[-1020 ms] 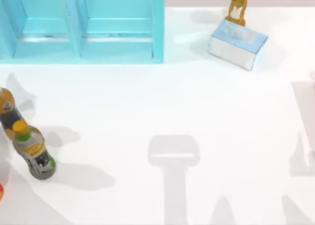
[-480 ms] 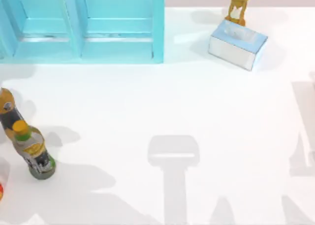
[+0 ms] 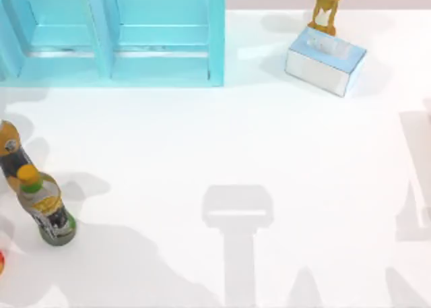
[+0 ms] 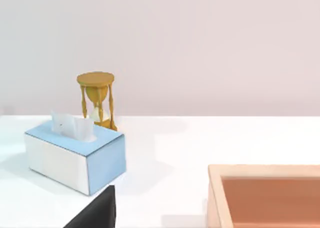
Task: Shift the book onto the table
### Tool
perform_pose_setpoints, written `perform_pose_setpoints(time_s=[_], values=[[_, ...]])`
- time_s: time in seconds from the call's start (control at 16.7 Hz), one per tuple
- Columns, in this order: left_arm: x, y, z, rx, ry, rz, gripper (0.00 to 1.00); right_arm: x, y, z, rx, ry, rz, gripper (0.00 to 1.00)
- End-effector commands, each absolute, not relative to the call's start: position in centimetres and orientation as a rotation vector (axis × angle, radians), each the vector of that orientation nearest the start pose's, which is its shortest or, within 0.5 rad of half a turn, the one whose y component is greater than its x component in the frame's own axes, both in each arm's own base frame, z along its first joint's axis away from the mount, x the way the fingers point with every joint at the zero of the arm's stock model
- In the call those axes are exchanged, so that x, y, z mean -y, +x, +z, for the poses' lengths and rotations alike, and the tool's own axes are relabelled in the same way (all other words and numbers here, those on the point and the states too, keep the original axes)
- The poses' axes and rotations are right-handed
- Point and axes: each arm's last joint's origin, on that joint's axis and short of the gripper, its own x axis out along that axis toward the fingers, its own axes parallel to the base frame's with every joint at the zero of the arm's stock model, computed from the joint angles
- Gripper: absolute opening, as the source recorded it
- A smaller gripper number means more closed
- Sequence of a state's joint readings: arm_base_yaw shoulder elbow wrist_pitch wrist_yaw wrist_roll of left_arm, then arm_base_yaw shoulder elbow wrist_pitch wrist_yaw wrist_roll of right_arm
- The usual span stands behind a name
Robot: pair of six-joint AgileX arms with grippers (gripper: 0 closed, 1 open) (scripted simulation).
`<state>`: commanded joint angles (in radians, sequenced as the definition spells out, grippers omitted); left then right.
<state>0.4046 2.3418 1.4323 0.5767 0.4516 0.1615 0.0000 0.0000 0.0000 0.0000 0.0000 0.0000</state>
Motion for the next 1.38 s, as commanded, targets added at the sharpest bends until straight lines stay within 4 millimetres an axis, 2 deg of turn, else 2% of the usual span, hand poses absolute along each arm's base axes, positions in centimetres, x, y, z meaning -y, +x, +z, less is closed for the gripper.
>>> perform_pose_setpoints(time_s=[0.66, 1.26, 1.38], values=[[-18.9, 46.1, 10.1, -0.295, 0.013, -0.046, 0.02, 0.1, 10.6, 16.0, 0.000, 0.000, 0.000, 1.00], [-18.9, 46.1, 10.2, -0.295, 0.013, -0.046, 0.00, 0.1, 10.6, 16.0, 0.000, 0.000, 0.000, 1.00], [-19.3, 45.5, 11.2, -0.299, 0.008, -0.045, 0.00, 0.1, 10.6, 16.0, 0.000, 0.000, 0.000, 1.00]])
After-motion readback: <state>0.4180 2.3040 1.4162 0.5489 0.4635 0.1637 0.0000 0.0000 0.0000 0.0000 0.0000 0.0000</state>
